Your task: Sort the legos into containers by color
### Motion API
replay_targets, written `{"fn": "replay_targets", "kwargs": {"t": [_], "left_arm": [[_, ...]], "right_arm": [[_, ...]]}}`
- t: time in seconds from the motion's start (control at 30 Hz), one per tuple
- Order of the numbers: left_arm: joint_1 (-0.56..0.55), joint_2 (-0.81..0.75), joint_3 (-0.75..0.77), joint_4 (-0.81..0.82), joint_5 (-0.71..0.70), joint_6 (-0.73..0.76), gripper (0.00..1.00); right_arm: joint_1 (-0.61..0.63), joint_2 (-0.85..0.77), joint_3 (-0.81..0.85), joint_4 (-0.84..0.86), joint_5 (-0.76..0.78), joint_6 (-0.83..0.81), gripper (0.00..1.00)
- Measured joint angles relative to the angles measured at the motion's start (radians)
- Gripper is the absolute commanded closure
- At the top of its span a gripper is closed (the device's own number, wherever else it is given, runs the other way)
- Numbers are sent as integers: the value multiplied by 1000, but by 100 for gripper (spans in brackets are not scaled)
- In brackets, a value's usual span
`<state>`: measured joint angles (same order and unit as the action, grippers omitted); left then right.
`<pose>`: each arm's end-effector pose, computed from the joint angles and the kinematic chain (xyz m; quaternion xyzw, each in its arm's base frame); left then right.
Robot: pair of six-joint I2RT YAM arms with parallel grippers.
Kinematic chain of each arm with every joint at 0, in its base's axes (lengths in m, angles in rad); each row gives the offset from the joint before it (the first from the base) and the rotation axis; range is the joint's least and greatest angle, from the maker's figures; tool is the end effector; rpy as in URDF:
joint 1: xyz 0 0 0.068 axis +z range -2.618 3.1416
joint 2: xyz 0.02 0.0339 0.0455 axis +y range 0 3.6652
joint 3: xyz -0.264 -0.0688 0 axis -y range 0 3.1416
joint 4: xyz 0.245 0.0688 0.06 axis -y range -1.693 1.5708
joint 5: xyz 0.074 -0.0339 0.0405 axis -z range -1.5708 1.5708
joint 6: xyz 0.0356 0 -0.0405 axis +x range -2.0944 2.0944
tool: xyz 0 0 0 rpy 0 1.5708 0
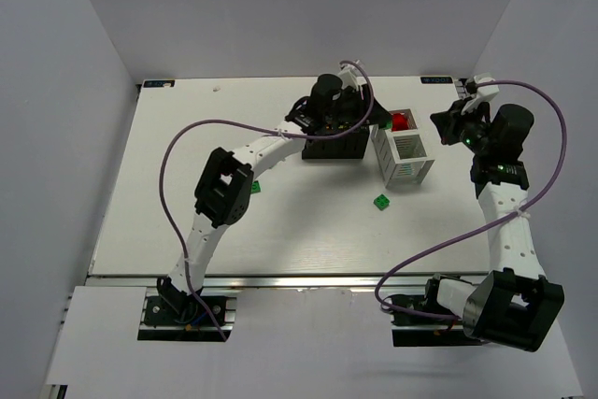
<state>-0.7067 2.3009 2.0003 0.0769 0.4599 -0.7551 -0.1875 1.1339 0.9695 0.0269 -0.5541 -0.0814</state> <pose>0.4089 -0.3699 0.2715 0.1237 0.7643 -0.5381 0.3333 0.2620 -0.0306 0.3575 -0.1410 0.7338 0.1197 0.6538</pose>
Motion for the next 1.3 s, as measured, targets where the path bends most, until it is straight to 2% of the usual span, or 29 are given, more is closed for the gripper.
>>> {"fn": "replay_targets", "kwargs": {"t": [0.4,0.53,0.57,0.63,0.67,0.73,0.77,0.83,0.87,0.97,1.1,1.2,1.3], "left_arm": [[-90,94,85,84,-84,43,89],[-110,121,95,87,-121,61,82],[-114,127,96,87,-132,64,76],[-119,137,97,80,-152,68,70],[-122,143,98,80,-163,71,62],[-125,153,103,76,-180,77,56],[-126,158,106,71,-188,79,51],[-127,171,123,55,-200,85,47],[-127,174,129,51,-203,86,45],[-127,178,145,37,-214,89,43],[-127,177,164,39,-217,89,41],[-129,174,166,38,-222,94,41],[-129,161,165,23,-241,109,53]], "right_arm": [[-15,-7,0,2,-26,17,100],[-16,-8,-3,3,-29,23,100],[-16,-8,-3,3,-30,23,100],[-17,-8,-3,3,-33,23,100],[-18,-8,-3,3,-34,23,100],[-20,-8,-3,3,-45,22,100],[-21,-9,-3,3,-53,19,91],[-22,-10,-3,0,-78,2,77],[-22,-10,-3,-2,-90,-6,60],[-22,-13,-3,-17,-165,-61,34],[-22,-14,-3,-51,-280,-146,26],[-22,-14,-3,-95,-358,-220,26],[-22,-14,7,-167,-444,-323,30]]}}
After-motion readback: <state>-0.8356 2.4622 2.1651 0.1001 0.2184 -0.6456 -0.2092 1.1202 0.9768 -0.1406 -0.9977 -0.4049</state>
